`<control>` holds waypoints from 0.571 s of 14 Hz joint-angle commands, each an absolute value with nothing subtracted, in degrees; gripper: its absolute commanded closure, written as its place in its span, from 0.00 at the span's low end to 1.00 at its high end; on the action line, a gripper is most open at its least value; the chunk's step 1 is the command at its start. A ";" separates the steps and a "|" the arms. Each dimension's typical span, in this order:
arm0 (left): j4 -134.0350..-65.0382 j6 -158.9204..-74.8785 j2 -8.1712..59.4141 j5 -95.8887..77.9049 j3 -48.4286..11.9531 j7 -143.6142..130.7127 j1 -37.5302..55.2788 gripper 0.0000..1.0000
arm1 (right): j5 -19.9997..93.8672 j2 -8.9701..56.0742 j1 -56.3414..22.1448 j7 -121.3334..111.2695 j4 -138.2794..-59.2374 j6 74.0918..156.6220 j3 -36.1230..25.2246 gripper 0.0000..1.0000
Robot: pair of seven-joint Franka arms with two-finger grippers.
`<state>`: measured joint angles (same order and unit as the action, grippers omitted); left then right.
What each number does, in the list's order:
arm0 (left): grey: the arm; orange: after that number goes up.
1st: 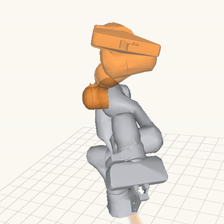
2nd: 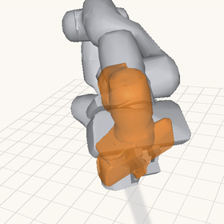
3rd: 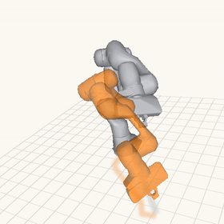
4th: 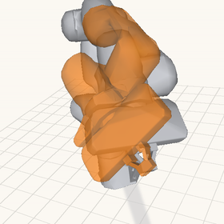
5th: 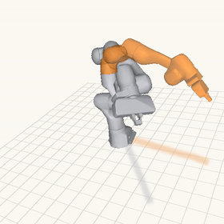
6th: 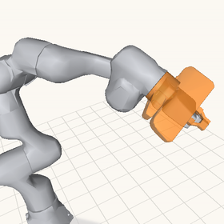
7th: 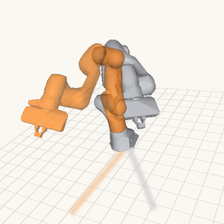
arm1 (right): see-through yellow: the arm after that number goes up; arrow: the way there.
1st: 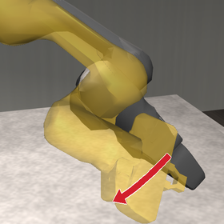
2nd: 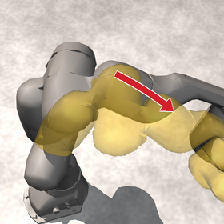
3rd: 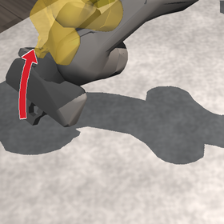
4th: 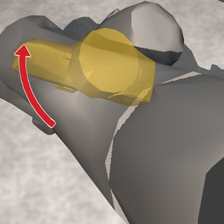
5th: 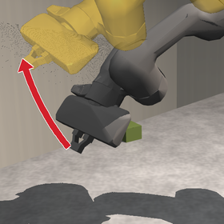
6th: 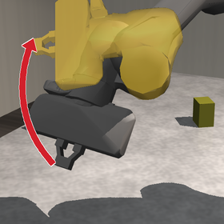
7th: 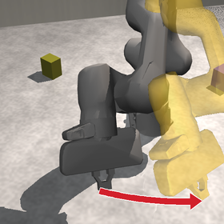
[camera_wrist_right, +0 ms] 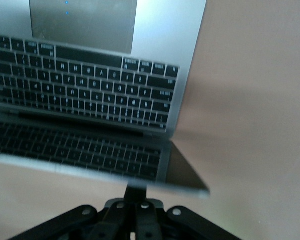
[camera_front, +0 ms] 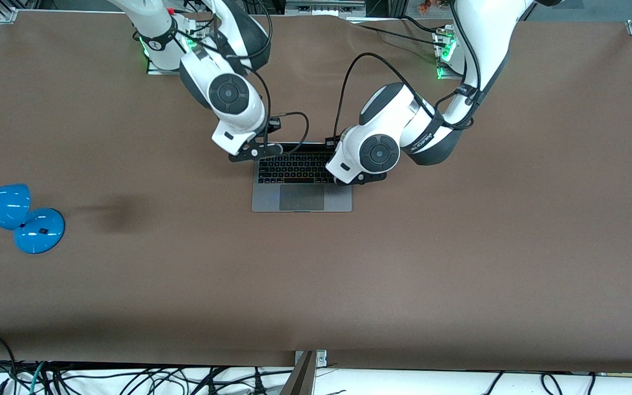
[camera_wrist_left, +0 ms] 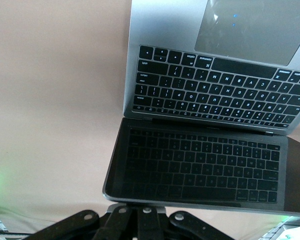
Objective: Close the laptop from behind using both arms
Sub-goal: 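Push the laptop screen down onto the keyboard with both grippers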
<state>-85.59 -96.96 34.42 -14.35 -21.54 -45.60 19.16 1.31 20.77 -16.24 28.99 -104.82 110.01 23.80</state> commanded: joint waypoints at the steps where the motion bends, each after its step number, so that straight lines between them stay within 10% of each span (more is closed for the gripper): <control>1: -83.58 -96.59 35.51 -12.83 -21.09 -44.82 19.86 1.00 | -0.26 25.30 -16.17 29.27 -99.33 109.51 23.56 1.00; 8: -80.87 -97.47 38.14 -12.74 -20.30 -44.91 19.95 1.00 | -2.19 29.88 -16.17 29.27 -97.03 115.05 21.97 1.00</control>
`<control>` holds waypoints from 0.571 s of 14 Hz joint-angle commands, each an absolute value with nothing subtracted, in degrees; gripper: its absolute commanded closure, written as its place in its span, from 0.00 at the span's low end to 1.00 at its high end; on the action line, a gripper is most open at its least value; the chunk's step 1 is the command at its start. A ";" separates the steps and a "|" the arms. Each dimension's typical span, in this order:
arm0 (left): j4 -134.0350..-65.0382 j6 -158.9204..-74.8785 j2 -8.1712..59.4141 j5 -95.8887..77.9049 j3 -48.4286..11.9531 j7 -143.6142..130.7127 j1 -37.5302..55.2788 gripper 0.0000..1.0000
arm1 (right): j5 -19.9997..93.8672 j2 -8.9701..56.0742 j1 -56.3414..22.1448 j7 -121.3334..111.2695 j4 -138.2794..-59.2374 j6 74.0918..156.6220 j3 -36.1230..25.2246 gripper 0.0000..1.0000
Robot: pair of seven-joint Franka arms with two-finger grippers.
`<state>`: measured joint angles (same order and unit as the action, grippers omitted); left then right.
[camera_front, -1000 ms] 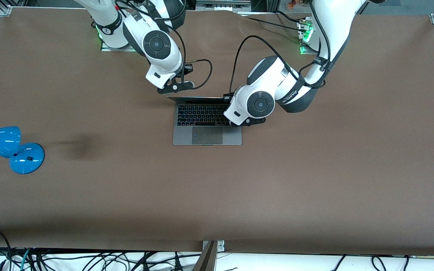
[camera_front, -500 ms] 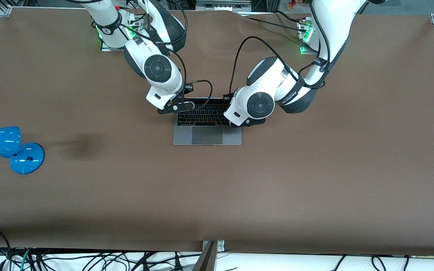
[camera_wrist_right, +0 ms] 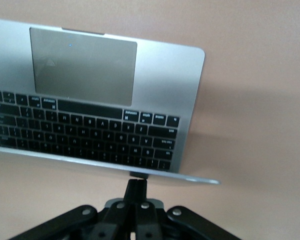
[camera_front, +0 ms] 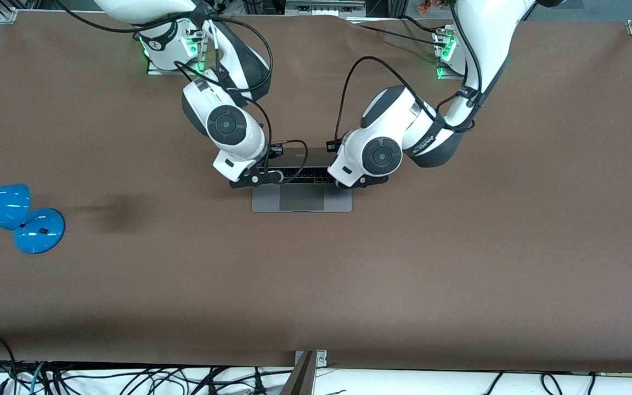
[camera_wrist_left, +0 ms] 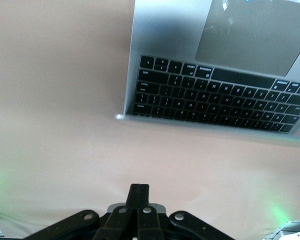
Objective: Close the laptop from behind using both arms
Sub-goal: 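Push the laptop screen down onto the keyboard with both grippers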
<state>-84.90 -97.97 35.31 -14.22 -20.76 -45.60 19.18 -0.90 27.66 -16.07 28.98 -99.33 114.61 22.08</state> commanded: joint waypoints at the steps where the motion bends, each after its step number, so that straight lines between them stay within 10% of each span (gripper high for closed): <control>1: -79.73 -97.47 39.19 -12.74 -20.04 -45.09 19.95 1.00 | -3.24 30.49 -16.17 29.27 -96.77 115.05 21.97 1.00; 8: -78.13 -102.65 43.06 -12.74 -18.46 -45.09 20.04 1.00 | -5.54 35.68 -16.17 29.27 -93.61 117.07 20.13 1.00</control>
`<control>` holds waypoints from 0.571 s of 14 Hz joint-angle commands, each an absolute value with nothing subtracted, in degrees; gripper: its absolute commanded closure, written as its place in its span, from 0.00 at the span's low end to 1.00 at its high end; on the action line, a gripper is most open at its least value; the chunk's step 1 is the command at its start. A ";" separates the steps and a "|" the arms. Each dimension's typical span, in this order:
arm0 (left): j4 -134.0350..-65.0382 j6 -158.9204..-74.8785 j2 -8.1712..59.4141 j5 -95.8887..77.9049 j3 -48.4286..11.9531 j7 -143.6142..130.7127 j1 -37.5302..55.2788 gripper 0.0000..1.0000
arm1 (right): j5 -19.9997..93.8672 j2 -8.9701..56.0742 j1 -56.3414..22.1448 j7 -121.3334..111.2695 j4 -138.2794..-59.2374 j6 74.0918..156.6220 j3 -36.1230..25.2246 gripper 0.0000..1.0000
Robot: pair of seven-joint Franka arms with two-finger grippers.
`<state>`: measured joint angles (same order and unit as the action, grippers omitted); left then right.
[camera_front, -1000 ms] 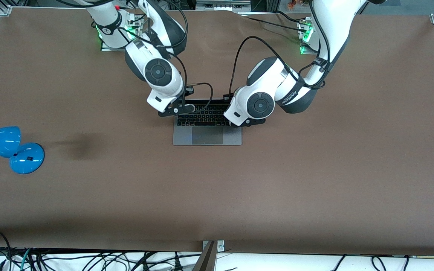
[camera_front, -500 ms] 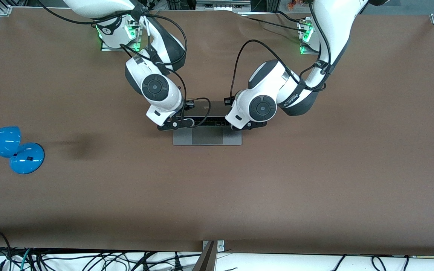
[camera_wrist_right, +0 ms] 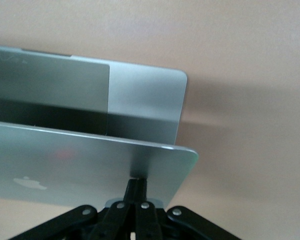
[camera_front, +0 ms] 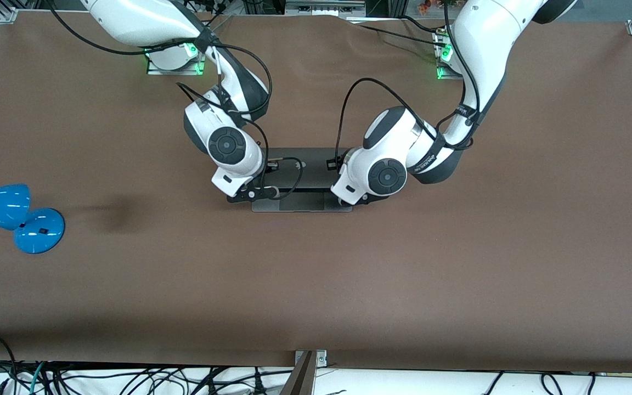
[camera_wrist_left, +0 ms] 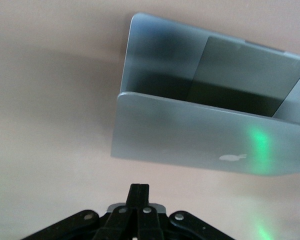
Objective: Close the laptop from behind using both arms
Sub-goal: 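Push the laptop screen down onto the keyboard with both grippers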
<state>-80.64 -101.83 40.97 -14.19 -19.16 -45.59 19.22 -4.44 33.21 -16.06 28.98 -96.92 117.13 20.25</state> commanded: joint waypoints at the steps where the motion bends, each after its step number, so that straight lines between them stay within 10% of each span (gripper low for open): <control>1: -78.13 -103.61 43.41 -12.74 -18.20 -45.09 20.04 1.00 | -5.54 36.47 -16.17 29.27 -92.82 117.07 19.52 1.00; 8: -77.87 -109.33 47.72 -8.53 -16.96 -45.09 20.83 1.00 | -7.82 42.88 -16.61 29.27 -89.12 118.73 18.19 1.00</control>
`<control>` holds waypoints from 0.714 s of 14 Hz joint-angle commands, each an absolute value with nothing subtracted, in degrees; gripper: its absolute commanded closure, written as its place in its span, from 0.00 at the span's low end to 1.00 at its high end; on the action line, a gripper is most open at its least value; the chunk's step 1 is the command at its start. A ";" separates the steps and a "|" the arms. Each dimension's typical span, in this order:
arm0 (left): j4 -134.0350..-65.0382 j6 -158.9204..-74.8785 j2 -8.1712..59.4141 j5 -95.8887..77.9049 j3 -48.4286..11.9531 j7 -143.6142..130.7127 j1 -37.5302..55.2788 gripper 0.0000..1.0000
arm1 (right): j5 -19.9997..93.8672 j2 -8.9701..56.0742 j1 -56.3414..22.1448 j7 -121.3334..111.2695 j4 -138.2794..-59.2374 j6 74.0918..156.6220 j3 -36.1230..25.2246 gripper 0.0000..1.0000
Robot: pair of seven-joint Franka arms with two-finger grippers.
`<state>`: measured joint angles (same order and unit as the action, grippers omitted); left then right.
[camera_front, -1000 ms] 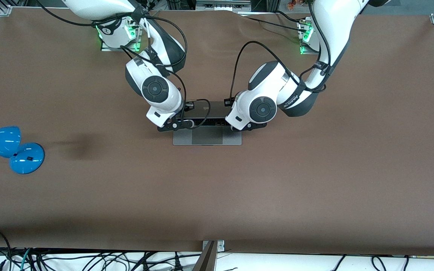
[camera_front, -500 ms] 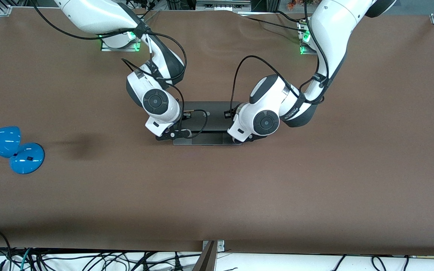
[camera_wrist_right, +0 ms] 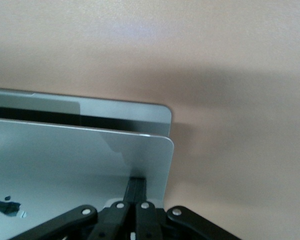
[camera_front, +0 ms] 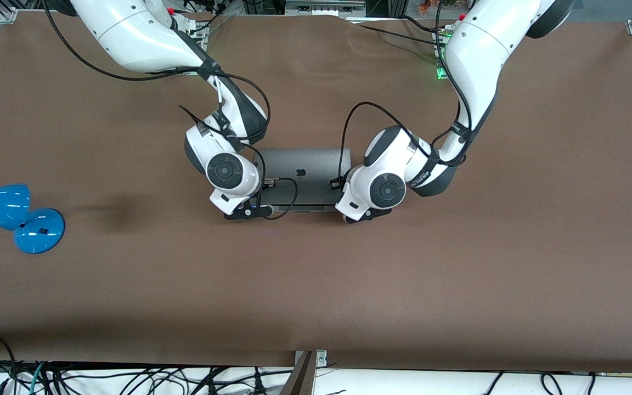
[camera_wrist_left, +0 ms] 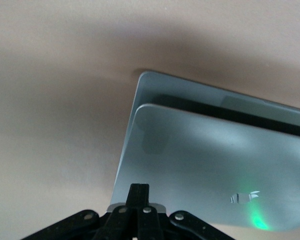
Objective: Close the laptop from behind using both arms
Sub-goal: 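Press the closed lid flat with both grippers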
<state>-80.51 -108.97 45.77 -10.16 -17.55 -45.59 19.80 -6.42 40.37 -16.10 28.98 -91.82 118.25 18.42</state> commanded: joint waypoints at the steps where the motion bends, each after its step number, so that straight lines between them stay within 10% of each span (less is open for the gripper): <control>1: -77.87 -110.29 48.33 -8.53 -16.96 -45.09 20.83 1.00 | -7.82 43.41 -16.70 29.27 -88.95 118.91 17.58 1.00; 10: -76.91 -114.96 52.20 -6.24 -16.44 -45.26 20.92 1.00 | -7.91 47.20 -16.87 29.27 -88.59 124.36 16.61 1.00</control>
